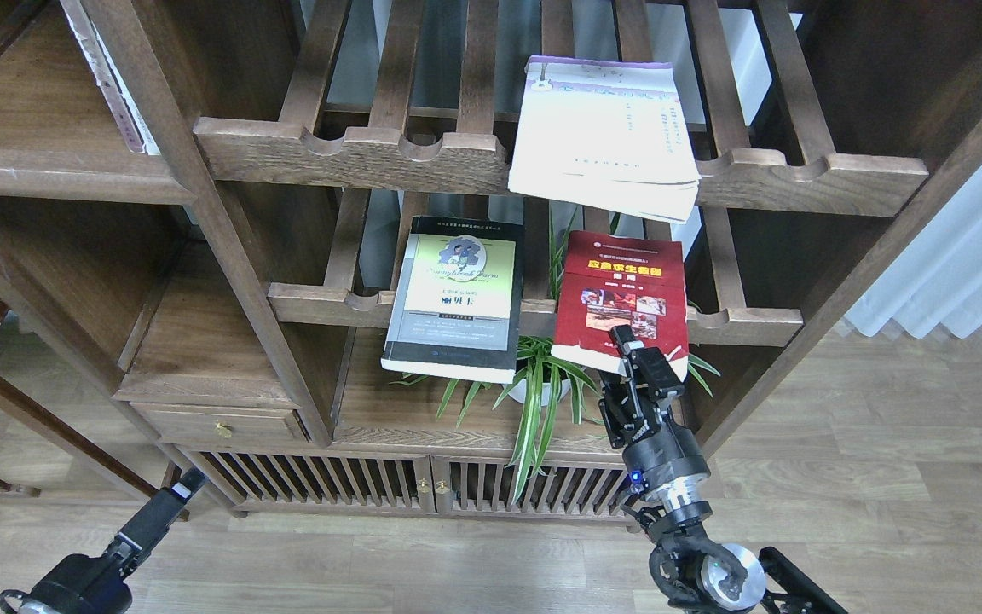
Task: Organize books on shelf
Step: 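Reach the right gripper up and grasp the red book's lower edge, then pull the red book off the shelf down toward the left gripper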
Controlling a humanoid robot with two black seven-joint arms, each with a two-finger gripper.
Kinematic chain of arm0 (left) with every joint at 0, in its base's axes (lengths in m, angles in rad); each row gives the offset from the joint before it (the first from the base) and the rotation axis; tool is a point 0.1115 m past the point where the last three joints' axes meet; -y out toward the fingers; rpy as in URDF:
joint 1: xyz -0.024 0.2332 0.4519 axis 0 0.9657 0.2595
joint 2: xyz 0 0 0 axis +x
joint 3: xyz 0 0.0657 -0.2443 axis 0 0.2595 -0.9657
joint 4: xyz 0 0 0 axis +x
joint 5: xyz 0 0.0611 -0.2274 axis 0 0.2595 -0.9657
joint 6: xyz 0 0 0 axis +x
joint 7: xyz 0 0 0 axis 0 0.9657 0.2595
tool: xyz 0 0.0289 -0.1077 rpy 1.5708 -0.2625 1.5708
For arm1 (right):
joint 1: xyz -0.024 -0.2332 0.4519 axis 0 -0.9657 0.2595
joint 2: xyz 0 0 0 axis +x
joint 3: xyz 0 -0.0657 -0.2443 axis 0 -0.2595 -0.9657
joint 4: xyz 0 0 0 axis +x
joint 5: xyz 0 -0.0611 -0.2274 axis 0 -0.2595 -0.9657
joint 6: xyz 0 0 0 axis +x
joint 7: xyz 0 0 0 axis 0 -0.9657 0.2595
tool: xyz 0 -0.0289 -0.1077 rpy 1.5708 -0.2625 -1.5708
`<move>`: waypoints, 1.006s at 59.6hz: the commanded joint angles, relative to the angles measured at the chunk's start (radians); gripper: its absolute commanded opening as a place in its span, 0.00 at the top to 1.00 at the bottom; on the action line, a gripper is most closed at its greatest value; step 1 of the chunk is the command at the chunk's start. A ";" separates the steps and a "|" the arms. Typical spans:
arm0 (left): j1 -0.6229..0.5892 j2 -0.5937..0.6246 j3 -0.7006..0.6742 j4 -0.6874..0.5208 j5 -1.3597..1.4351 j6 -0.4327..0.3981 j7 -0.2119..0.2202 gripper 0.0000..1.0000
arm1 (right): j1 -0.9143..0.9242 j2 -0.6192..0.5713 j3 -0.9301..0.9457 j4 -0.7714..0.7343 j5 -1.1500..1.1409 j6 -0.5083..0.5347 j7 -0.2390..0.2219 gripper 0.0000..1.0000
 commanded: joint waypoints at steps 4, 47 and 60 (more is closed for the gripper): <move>0.000 0.000 0.000 0.000 0.000 0.000 0.000 0.00 | 0.003 0.000 0.020 -0.002 0.019 0.000 -0.004 0.96; -0.023 -0.072 0.011 0.177 0.000 0.000 -0.006 0.00 | -0.264 0.000 -0.154 0.089 0.010 0.000 -0.018 0.96; -0.051 -0.132 0.022 0.186 0.000 0.000 0.005 0.00 | -0.289 -0.046 -0.290 0.074 0.010 0.000 -0.011 0.95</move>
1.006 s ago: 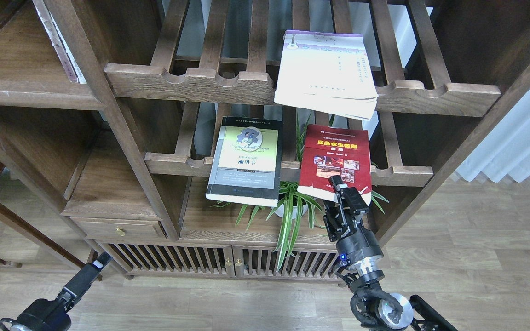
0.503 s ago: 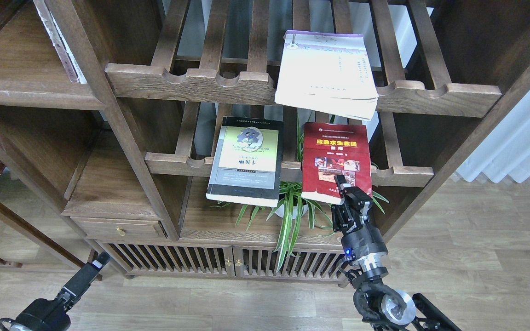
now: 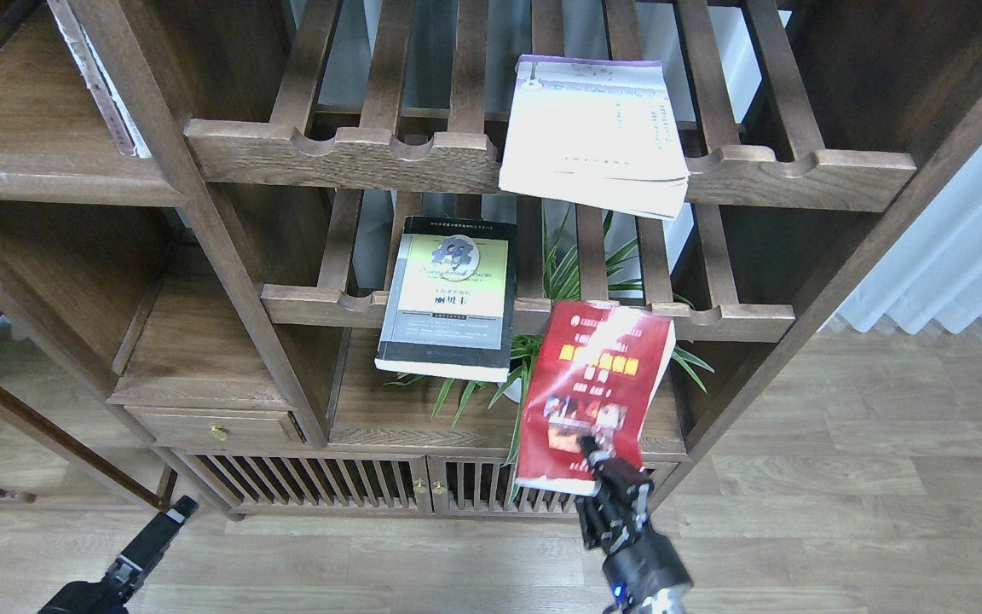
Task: Organize books on shelf
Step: 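Pull the red book off the shelf down toward the left gripper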
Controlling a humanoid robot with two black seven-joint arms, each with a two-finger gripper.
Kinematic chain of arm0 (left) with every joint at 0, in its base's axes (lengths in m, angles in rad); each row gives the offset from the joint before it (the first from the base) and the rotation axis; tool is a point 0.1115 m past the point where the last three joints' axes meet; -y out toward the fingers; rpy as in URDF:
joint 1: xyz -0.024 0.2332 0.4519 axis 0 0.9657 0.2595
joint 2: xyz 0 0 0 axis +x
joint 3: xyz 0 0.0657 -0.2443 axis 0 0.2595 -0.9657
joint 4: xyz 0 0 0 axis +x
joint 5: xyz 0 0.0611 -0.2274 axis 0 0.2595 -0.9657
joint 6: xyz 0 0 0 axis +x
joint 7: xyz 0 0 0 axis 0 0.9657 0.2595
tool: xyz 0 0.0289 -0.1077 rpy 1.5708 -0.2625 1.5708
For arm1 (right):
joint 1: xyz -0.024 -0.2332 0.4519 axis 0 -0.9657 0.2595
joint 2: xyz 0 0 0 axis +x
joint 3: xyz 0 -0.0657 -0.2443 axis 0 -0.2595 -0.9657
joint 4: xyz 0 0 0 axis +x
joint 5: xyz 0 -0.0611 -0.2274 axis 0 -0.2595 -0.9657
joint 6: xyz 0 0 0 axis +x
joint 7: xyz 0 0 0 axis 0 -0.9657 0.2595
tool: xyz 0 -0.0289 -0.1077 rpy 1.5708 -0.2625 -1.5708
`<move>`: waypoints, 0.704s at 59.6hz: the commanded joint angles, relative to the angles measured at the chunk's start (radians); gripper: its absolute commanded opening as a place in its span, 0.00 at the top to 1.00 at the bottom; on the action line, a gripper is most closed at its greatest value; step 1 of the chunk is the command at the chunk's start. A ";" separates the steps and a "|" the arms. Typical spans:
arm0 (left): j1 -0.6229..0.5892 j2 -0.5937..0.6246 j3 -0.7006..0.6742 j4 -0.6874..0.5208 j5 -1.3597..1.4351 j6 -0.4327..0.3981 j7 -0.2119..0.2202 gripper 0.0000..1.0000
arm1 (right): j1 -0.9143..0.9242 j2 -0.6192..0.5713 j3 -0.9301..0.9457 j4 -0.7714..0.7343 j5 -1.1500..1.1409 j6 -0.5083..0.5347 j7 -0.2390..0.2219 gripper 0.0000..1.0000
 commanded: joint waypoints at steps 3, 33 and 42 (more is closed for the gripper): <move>-0.006 -0.044 0.015 0.001 0.000 0.000 0.011 0.00 | -0.009 -0.038 -0.100 -0.017 0.002 0.002 0.003 0.95; -0.004 -0.170 0.152 -0.011 -0.021 0.000 -0.007 0.00 | 0.115 -0.010 -0.260 -0.141 -0.010 0.002 -0.009 0.94; -0.012 -0.239 0.189 -0.007 -0.046 0.000 -0.006 0.00 | 0.129 0.008 -0.304 -0.150 -0.012 0.002 -0.020 0.94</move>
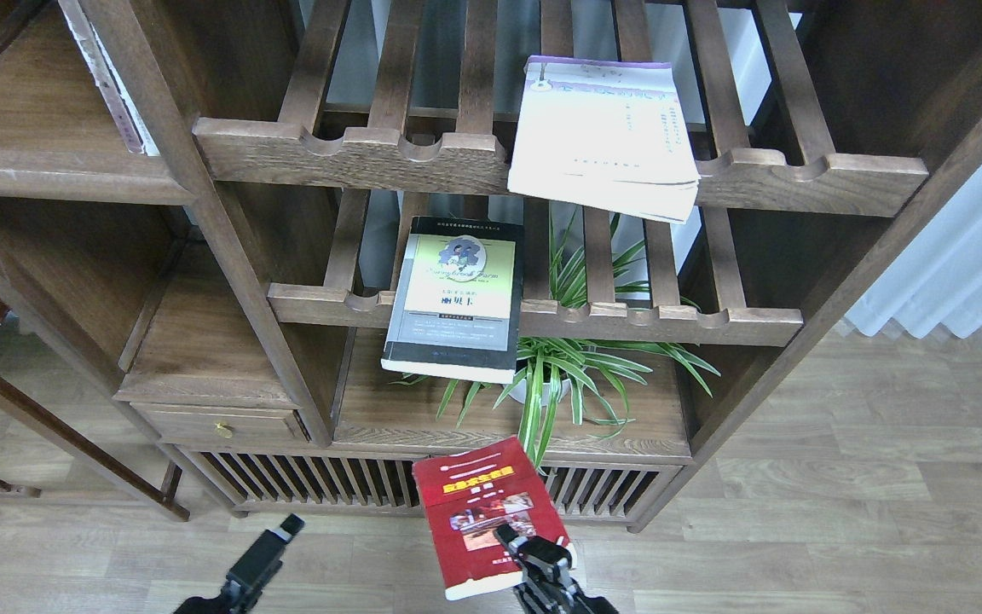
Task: Organize books on shelf
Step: 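Pull the red book off the shelf down toward the left gripper, then grasp the red book with the left gripper and release the right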
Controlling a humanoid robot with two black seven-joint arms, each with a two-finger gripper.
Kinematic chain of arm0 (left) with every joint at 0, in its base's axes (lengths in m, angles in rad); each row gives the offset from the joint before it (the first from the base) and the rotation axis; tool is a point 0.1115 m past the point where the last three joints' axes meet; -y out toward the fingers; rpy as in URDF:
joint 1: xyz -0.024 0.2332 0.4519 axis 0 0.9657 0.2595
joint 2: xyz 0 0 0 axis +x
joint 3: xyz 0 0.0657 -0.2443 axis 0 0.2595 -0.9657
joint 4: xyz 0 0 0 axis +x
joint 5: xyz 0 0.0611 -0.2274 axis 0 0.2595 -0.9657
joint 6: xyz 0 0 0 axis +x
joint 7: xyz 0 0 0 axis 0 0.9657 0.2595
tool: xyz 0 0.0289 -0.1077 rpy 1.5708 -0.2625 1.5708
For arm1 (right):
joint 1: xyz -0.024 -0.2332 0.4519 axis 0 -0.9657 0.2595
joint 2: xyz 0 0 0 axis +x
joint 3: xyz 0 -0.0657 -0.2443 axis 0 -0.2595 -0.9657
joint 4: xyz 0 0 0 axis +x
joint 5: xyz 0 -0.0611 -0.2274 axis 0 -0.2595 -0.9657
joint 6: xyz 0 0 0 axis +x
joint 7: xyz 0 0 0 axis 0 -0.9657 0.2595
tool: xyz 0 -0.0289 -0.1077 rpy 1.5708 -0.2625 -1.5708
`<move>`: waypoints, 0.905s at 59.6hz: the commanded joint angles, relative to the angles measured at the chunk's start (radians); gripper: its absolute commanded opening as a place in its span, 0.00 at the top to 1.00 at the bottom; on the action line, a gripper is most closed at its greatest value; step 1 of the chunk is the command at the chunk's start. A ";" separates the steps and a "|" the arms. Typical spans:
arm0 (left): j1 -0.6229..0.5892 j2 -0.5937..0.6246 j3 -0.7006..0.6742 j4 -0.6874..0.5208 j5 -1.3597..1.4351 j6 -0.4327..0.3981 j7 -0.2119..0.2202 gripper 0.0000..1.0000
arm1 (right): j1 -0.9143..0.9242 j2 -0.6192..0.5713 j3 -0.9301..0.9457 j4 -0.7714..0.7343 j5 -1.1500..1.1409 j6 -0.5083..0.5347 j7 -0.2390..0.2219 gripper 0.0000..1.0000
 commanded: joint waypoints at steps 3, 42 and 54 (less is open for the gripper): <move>-0.011 -0.072 0.030 0.006 -0.029 0.000 0.001 0.00 | 0.011 0.021 -0.035 -0.006 -0.002 0.000 -0.018 0.94; -0.027 -0.161 0.096 0.021 -0.052 0.000 0.000 0.36 | -0.022 0.024 -0.085 -0.004 -0.056 0.000 -0.038 0.94; -0.028 -0.155 0.098 0.023 -0.052 0.000 0.001 0.70 | -0.025 0.024 -0.085 -0.006 -0.060 0.000 -0.038 0.93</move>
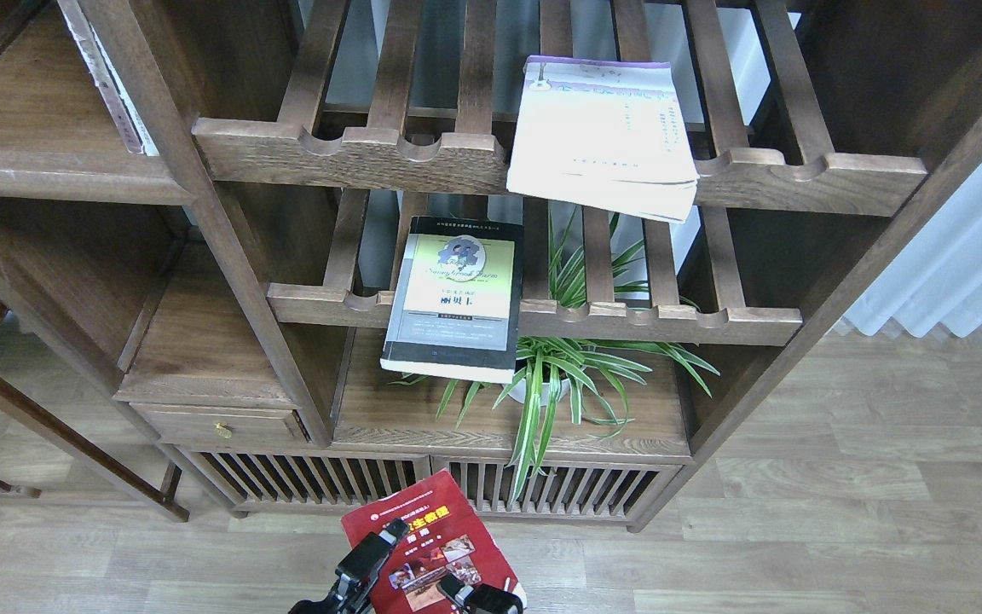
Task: Organize books on shelf
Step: 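Grasp the red book with the left gripper and release the right, then carry the red book with the left gripper into the side shelf compartment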
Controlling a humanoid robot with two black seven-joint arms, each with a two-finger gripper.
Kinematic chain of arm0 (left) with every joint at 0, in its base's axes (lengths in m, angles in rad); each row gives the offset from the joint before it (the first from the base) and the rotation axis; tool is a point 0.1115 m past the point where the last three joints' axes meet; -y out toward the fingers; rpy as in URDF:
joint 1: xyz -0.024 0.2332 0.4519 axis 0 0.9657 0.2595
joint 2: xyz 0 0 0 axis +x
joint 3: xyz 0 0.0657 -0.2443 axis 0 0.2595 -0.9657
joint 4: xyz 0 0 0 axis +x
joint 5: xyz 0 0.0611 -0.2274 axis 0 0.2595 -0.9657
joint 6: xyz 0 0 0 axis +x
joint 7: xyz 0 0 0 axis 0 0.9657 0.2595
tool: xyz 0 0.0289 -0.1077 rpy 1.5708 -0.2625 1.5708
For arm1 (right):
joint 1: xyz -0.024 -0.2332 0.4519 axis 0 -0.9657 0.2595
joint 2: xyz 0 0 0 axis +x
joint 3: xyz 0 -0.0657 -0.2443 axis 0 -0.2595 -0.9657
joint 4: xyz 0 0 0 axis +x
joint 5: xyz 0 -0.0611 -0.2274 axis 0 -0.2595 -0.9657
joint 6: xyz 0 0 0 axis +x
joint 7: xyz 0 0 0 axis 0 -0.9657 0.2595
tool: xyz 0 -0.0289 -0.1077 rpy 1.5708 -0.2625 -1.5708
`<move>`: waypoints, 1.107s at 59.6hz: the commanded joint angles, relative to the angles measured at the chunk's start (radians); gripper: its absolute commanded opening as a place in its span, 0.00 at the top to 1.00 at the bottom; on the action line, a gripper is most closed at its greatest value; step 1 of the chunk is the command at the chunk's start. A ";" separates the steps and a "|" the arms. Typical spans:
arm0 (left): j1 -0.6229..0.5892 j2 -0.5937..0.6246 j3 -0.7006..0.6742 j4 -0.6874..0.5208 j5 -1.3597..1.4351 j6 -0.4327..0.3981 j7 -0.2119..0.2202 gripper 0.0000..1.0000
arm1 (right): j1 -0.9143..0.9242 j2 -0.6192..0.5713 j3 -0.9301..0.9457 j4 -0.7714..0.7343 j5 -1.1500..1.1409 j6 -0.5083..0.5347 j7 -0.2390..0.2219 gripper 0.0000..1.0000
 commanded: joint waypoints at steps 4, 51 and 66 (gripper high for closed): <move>0.003 0.008 0.000 0.000 -0.001 0.000 -0.001 0.88 | -0.001 0.000 0.000 0.000 -0.001 0.000 0.000 0.93; 0.165 0.432 -0.425 -0.389 -0.003 0.000 0.033 0.95 | 0.025 -0.009 0.018 -0.039 -0.050 0.000 0.012 0.00; 0.181 0.614 -0.721 -0.538 -0.004 0.000 0.033 0.95 | 0.039 0.000 0.018 -0.083 -0.047 0.000 0.014 0.00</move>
